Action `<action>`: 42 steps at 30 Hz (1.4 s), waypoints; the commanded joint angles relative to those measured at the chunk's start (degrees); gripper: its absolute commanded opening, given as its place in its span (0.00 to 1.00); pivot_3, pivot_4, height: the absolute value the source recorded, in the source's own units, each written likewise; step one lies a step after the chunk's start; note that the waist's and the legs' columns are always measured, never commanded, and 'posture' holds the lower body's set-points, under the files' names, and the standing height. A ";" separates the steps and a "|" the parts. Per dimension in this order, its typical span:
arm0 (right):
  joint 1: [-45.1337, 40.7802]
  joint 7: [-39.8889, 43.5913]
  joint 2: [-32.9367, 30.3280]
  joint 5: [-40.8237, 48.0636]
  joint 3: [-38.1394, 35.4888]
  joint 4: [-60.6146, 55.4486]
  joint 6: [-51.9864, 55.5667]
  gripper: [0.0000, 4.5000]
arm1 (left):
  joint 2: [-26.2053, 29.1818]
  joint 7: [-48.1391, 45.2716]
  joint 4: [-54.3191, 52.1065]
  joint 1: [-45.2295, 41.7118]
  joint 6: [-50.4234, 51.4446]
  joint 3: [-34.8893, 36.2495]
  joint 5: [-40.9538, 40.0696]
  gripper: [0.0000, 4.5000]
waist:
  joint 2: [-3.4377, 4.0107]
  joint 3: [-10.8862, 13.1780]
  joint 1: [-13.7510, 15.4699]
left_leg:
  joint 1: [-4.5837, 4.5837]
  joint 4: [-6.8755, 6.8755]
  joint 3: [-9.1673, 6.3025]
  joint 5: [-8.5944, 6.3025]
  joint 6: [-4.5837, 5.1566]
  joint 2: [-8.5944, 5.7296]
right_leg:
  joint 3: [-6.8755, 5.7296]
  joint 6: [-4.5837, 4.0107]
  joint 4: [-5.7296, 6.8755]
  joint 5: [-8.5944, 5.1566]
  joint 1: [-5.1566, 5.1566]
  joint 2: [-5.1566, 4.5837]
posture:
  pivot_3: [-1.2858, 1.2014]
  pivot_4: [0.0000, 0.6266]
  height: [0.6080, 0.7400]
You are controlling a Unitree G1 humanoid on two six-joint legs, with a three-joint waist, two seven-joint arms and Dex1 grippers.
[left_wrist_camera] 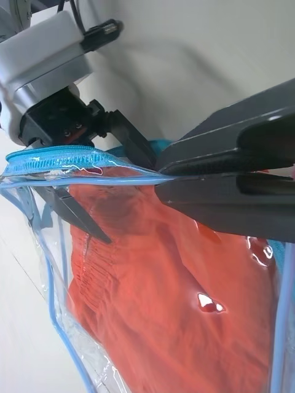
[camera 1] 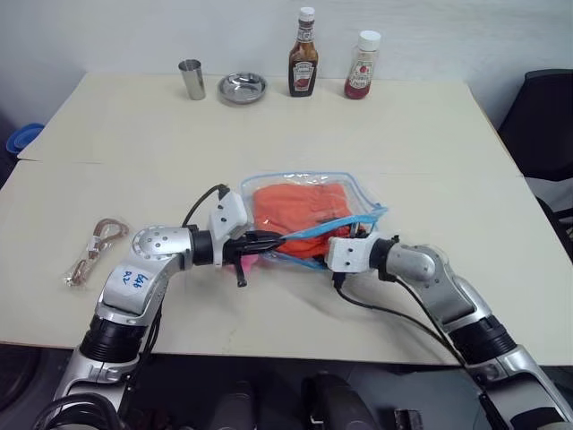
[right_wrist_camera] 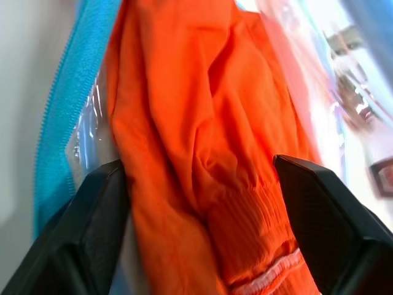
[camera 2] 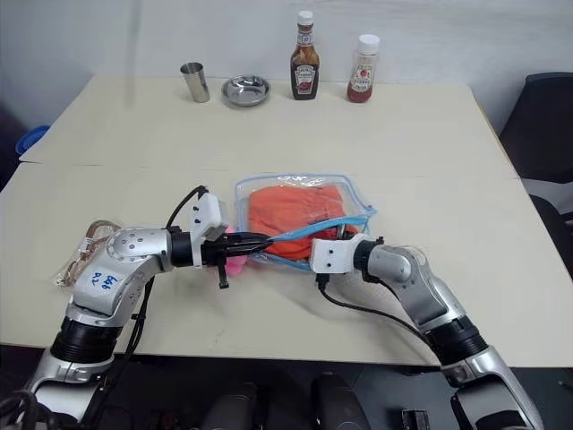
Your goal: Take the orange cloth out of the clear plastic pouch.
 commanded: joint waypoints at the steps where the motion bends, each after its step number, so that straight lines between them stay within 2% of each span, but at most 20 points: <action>1: -1.06 -1.73 -0.02 -3.30 1.31 1.32 -2.94 0.84 | 0.03 0.14 -1.91 -1.03 -0.15 0.74 -1.26 0.00 | 0.00 0.00 0.03 | 0.00 0.00 0.00 0.00 0.00 0.00 | 0.00 0.00 0.00 0.00 0.00 0.00 | 0.52 0.24 1.00; 9: -4.18 -4.06 4.74 -7.16 3.94 6.24 -2.61 0.84 | -0.50 0.48 -1.10 -2.66 0.53 0.76 -1.57 0.00 | 0.00 0.00 -0.10 | 0.02 0.00 0.00 0.02 -0.03 0.00 | 0.00 0.00 0.02 0.00 0.01 0.00 | 0.52 0.24 1.00; 10: -4.45 -3.75 5.10 -7.43 4.34 7.18 -2.49 0.80 | -0.58 0.53 -0.95 -2.88 0.63 0.81 -1.61 0.00 | 0.00 0.00 -0.10 | 0.02 0.00 0.00 0.02 -0.03 0.00 | 0.01 0.00 0.02 0.00 0.01 0.00 | 0.52 0.24 1.00; 12: -4.66 -2.84 5.36 -7.14 4.79 8.17 -2.54 0.71 | -0.78 0.67 -0.77 -3.23 0.95 1.02 -1.79 0.00 | 0.00 0.00 -0.08 | 0.02 0.00 0.00 0.02 -0.04 0.00 | 0.00 0.00 0.03 0.00 0.01 0.00 | 0.52 0.24 1.00; 21: -3.45 0.58 2.12 -7.86 5.92 6.82 -5.30 0.01 | -2.26 2.18 -0.35 -3.80 1.84 1.36 -2.01 0.00 | 0.00 0.00 0.05 | 0.01 0.01 0.00 0.02 -0.04 0.00 | 0.00 0.00 0.01 0.00 0.01 -0.01 | 0.52 0.24 1.00; 26: -2.46 1.11 -0.87 -10.33 7.10 5.94 -9.27 0.01 | -4.52 5.13 1.33 -5.25 1.73 0.47 -0.31 0.00 | -0.01 -0.01 0.31 | 0.01 0.02 0.00 0.02 -0.03 -0.01 | -0.01 0.00 0.00 0.00 0.04 -0.02 | 0.52 0.24 1.00; 30: -2.15 1.79 -4.29 -12.86 8.81 6.65 -14.33 0.01 | -9.50 10.85 4.39 -8.44 3.67 0.83 0.20 0.00 | -0.05 -0.03 0.40 | 0.02 0.05 -0.02 0.02 -0.03 -0.04 | -0.02 0.00 -0.02 0.00 0.11 -0.04 | 0.52 0.24 1.00; 34: -1.86 1.27 -6.22 -13.80 8.67 4.96 -18.02 0.01 | -8.89 11.30 6.11 -9.01 1.41 -3.72 5.26 0.00 | -0.04 -0.04 0.27 | 0.08 0.03 -0.02 0.02 -0.03 -0.04 | -0.01 0.00 -0.01 0.00 0.11 -0.03 | 0.52 0.24 1.00; 36: -1.23 1.45 -8.32 -12.43 6.97 1.47 -20.17 0.01 | -7.00 11.25 8.12 -8.75 -2.21 -6.60 9.65 0.00 | -0.04 -0.04 0.32 | 0.11 0.02 -0.02 0.02 -0.04 -0.04 | -0.01 0.00 -0.02 0.00 0.15 -0.03 | 0.52 0.24 1.00; 39: 0.72 2.78 -11.55 -8.54 4.72 -3.48 -22.49 0.01 | -5.69 11.55 9.98 -8.57 -4.99 -7.94 12.14 0.00 | -0.04 -0.04 0.30 | 0.10 0.03 -0.02 0.02 -0.03 -0.04 | -0.01 0.00 -0.05 0.00 0.17 -0.04 | 0.52 0.24 1.00; 42: 5.13 5.72 -19.39 -1.77 3.38 -8.54 -30.00 0.01 | -6.01 14.17 13.34 -9.69 -5.51 -7.30 13.88 0.00 | -0.03 -0.04 0.33 | 0.10 0.02 -0.02 0.02 -0.03 -0.04 | -0.01 0.00 -0.09 0.00 0.15 -0.03 | 0.52 0.24 1.00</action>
